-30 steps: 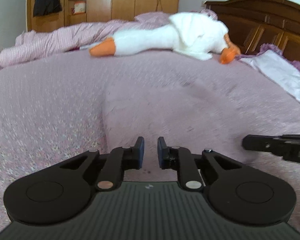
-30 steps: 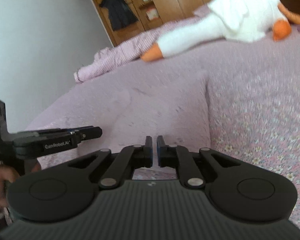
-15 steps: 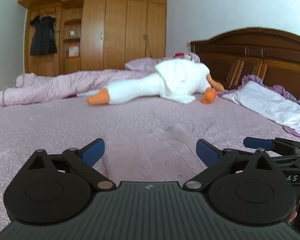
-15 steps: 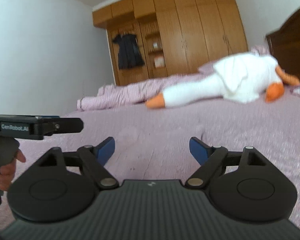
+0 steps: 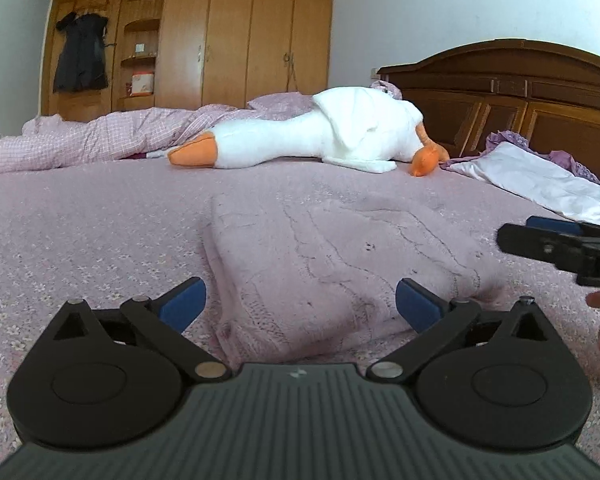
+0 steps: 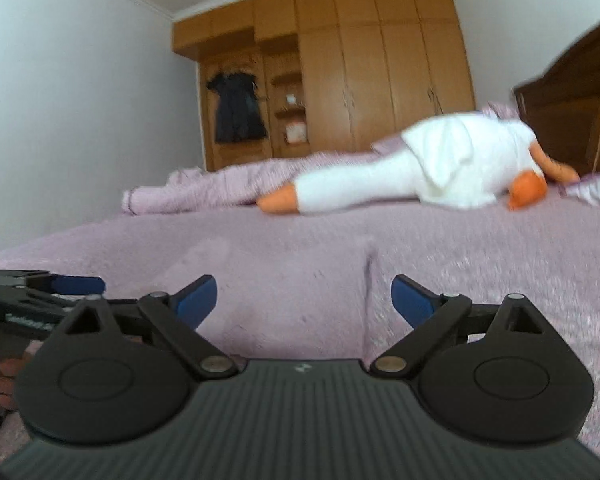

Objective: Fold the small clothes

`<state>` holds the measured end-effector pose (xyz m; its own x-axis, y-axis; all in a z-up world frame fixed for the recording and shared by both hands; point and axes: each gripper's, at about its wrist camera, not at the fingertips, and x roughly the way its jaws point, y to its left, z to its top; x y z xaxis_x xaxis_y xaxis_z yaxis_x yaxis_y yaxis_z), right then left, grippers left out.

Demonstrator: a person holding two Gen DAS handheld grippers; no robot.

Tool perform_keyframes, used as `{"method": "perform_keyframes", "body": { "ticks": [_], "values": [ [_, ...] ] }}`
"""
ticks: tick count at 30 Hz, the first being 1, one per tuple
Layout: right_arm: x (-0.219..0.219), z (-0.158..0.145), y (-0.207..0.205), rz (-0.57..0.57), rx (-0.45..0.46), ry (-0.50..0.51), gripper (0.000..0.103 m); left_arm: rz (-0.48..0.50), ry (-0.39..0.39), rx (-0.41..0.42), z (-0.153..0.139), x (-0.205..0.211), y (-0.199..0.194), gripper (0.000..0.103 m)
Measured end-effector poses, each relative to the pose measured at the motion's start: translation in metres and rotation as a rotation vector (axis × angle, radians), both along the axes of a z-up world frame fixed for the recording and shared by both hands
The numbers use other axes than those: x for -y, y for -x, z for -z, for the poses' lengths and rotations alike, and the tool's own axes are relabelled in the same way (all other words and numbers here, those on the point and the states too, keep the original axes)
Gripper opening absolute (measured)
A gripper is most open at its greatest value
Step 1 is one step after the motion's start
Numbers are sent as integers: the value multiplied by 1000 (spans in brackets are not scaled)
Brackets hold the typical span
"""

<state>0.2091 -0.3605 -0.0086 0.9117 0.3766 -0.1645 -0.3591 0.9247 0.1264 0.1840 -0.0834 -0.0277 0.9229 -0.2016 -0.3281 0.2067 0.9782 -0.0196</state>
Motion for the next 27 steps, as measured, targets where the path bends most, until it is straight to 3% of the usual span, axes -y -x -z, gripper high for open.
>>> {"method": "perform_keyframes", "body": {
  "ticks": [5,27],
  "values": [
    [-5,2,3,-1,-8,20,96,3,-33,20,3,5,2,103],
    [-13,2,12,-16,10,88,96,-11,-13,4,4,3,0,103]
  ]
}}
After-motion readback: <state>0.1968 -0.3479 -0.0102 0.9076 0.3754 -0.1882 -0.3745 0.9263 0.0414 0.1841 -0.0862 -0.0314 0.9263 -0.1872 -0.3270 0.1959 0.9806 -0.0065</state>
